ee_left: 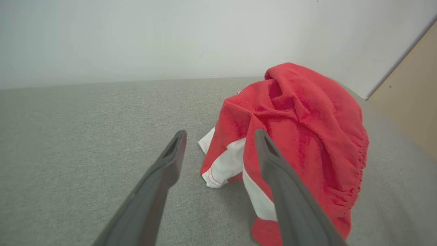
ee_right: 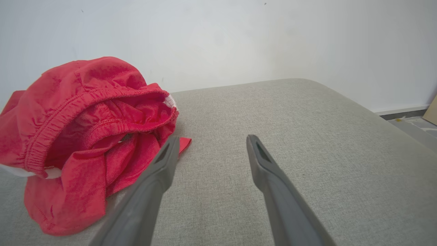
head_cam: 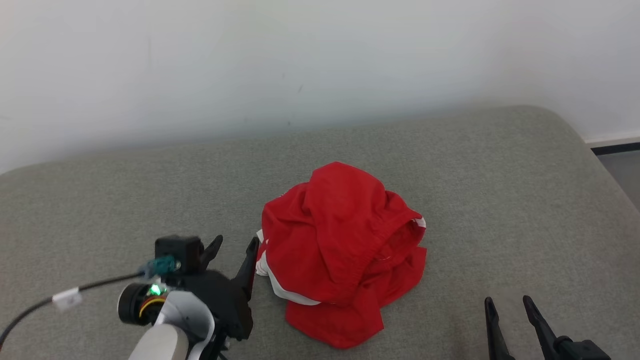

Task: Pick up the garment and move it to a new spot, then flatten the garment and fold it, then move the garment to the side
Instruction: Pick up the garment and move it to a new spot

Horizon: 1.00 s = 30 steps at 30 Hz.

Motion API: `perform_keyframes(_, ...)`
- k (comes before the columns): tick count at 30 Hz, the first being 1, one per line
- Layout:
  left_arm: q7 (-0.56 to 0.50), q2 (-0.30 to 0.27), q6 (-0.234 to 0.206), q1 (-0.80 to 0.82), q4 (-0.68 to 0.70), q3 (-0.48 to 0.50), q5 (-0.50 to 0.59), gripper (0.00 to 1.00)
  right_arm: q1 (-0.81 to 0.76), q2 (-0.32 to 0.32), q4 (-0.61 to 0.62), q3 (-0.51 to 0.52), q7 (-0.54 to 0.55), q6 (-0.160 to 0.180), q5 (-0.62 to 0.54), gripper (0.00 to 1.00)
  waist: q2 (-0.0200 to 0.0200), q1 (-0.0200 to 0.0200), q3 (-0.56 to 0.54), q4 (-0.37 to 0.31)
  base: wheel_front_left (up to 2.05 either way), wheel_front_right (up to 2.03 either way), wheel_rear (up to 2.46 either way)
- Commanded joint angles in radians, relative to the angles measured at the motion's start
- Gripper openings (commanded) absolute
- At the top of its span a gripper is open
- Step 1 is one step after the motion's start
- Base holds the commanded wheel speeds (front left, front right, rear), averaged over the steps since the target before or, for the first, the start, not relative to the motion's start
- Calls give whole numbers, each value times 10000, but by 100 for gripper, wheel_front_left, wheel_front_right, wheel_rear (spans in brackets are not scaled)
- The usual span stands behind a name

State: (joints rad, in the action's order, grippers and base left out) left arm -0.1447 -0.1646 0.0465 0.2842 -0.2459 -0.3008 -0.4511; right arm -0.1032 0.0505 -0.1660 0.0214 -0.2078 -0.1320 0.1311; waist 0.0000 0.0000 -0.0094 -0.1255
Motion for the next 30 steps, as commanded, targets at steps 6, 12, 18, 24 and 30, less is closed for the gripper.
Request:
perform_keyframes(6,-2718,301,-658,1664,-299,-206,-341,100,162,-2,168,-128,48,23,0,100,0,0,573,-789,0,0,0)
perform_keyframes(12,-4229,265,-1113,2270,-782,-317,-411,100,308,-4,303,-181,95,23,-53,100,0,0,801,-1228,0,0,0)
perform_keyframes(18,-4662,292,-1398,2444,-1136,-290,-484,100,412,-4,250,-319,22,23,96,100,0,0,955,-1493,0,0,0)
perform_keyframes(24,-4402,221,-1403,2633,-1089,-291,-396,0,466,-4,155,-332,-77,23,225,100,0,0,1050,-1478,0,0,0)
perform_keyframes(30,-3993,262,-1335,2914,-900,-295,-346,0,514,-2,27,-351,-136,23,274,100,0,0,992,-1187,0,0,0)
